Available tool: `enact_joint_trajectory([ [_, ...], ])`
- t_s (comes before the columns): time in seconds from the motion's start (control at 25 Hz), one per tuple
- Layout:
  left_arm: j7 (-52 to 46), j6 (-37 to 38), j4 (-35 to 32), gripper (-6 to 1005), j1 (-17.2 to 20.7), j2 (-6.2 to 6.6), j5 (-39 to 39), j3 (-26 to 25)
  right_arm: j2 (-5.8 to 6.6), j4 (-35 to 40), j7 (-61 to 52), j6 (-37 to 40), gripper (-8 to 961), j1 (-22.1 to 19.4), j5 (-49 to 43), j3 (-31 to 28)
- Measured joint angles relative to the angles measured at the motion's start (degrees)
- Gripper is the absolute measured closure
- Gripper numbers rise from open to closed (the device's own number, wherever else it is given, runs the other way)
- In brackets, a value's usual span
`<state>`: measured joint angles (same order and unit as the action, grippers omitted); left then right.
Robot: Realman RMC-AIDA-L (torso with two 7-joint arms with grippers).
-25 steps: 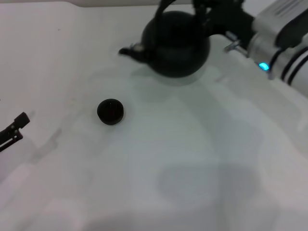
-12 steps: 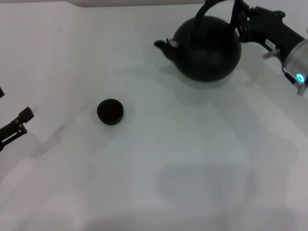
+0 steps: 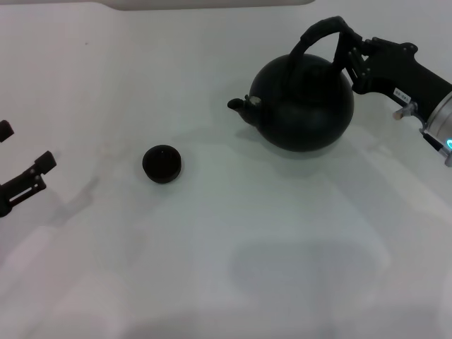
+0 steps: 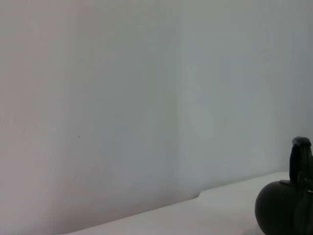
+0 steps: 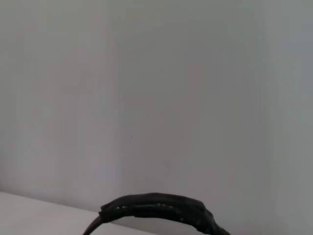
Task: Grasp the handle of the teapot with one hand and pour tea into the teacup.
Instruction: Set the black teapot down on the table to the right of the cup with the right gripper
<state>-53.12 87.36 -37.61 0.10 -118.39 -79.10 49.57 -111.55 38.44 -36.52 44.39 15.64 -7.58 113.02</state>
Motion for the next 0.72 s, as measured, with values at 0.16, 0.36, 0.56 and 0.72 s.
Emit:
enact_joint_trajectory([
  [0.16, -0.1, 0.0, 0.0, 113, -0.1, 0.00, 0.0, 0.0, 0.09, 0.0, 0.0, 0.4, 853, -0.6, -0.5, 0.3],
  [0.36, -0.1, -0.1, 0.0, 114, -0.6, 0.00, 0.0, 0.0, 0.01, 0.0, 0.0, 0.6, 851, -1.3, -2.1, 0.1],
  [0.56, -0.1, -0.2, 0.0, 113, -0.8, 0.00, 0.0, -0.7, 0.06, 0.0, 0.0, 2.1, 852, -2.2, -2.3, 0.2],
  [0.72, -0.1, -0.6, 0.0, 113, -1.1, 0.00, 0.0, -0.7, 0.08, -0.2, 0.0, 2.4, 852, -2.4, -3.2, 0.2],
])
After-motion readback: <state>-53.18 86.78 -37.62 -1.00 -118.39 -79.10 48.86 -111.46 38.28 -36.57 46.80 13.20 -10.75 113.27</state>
